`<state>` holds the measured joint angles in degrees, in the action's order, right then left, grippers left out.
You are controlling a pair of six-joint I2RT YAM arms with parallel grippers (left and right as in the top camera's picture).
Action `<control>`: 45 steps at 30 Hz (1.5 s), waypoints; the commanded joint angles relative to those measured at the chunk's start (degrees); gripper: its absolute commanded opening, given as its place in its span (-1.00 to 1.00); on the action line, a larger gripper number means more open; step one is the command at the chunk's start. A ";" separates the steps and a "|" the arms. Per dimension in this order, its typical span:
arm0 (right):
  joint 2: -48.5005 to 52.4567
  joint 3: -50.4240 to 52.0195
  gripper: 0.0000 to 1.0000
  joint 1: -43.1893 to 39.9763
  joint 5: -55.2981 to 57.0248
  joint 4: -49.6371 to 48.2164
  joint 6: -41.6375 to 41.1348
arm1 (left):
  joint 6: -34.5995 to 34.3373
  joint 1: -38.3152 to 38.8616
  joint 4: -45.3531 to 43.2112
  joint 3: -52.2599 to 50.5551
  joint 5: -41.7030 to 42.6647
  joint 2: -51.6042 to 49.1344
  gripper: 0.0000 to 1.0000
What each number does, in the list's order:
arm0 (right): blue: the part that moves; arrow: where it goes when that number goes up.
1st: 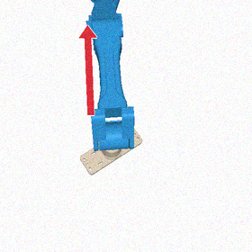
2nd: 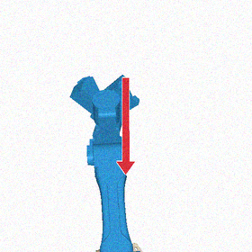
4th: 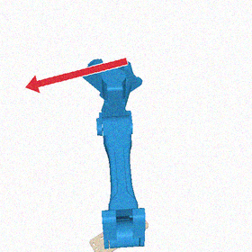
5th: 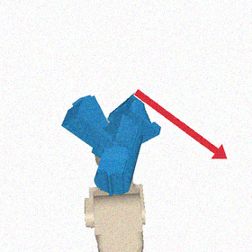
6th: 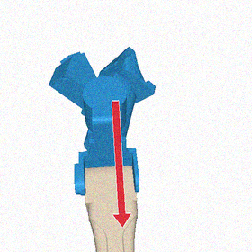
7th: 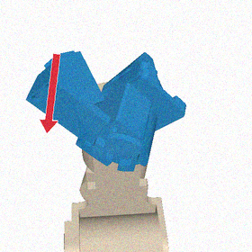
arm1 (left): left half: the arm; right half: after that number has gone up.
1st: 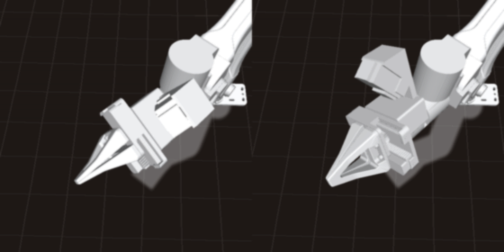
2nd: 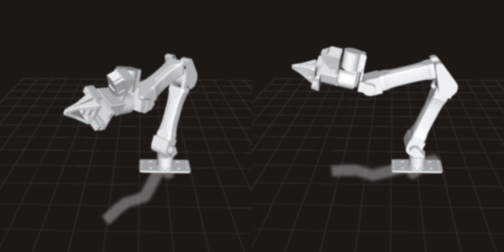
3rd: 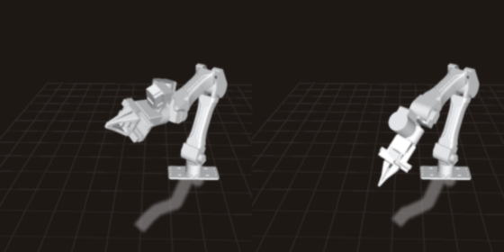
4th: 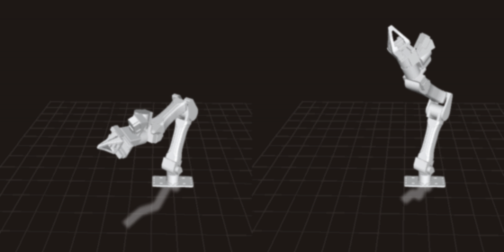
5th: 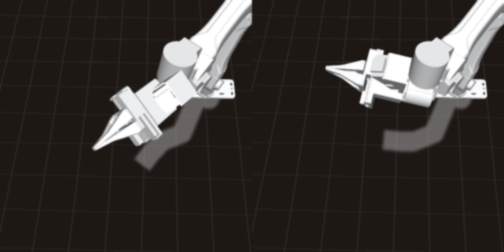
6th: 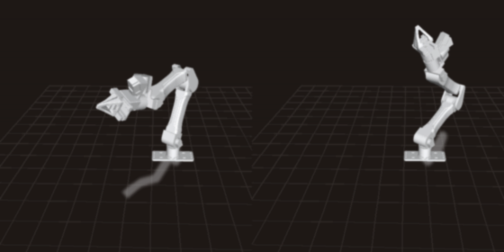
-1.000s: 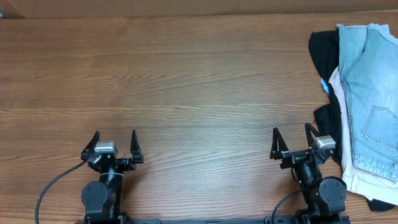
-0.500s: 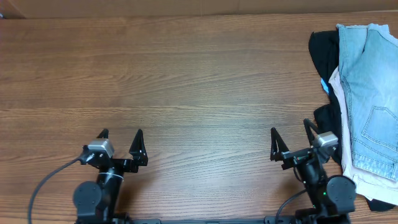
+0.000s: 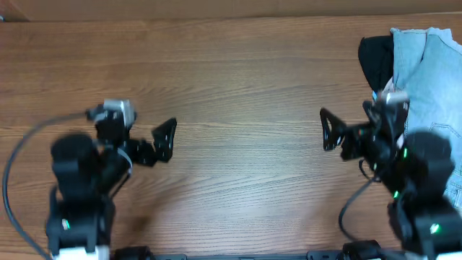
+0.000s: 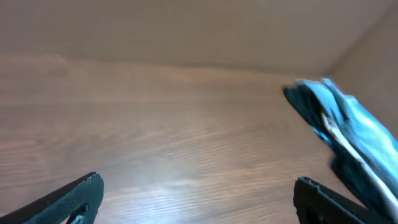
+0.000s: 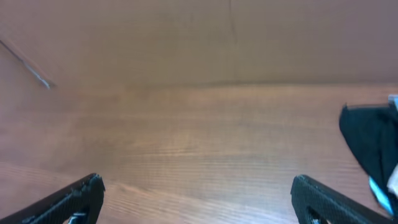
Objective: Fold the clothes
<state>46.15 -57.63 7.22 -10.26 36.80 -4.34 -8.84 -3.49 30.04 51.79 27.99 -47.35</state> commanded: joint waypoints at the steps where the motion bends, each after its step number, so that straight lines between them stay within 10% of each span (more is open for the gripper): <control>1: 7.98 -10.14 1.00 0.22 -0.15 5.66 0.52 | 5.77 -0.22 5.11 10.82 6.36 -8.83 1.00; 16: 31.10 -21.51 1.00 -5.88 13.20 7.10 -0.17 | 9.70 -0.22 16.61 24.48 -1.20 -31.39 1.00; 34: 46.16 -21.51 1.00 -52.46 17.03 7.19 -8.13 | 9.51 -0.17 18.75 24.48 2.14 -41.90 1.00; 45: 51.39 -18.34 0.96 -64.13 12.98 14.03 -4.46 | 9.53 -0.13 18.08 24.48 2.03 -41.90 1.00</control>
<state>95.96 -77.10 -56.25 4.38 50.46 -9.96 -0.82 -3.49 48.27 75.05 28.93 -89.27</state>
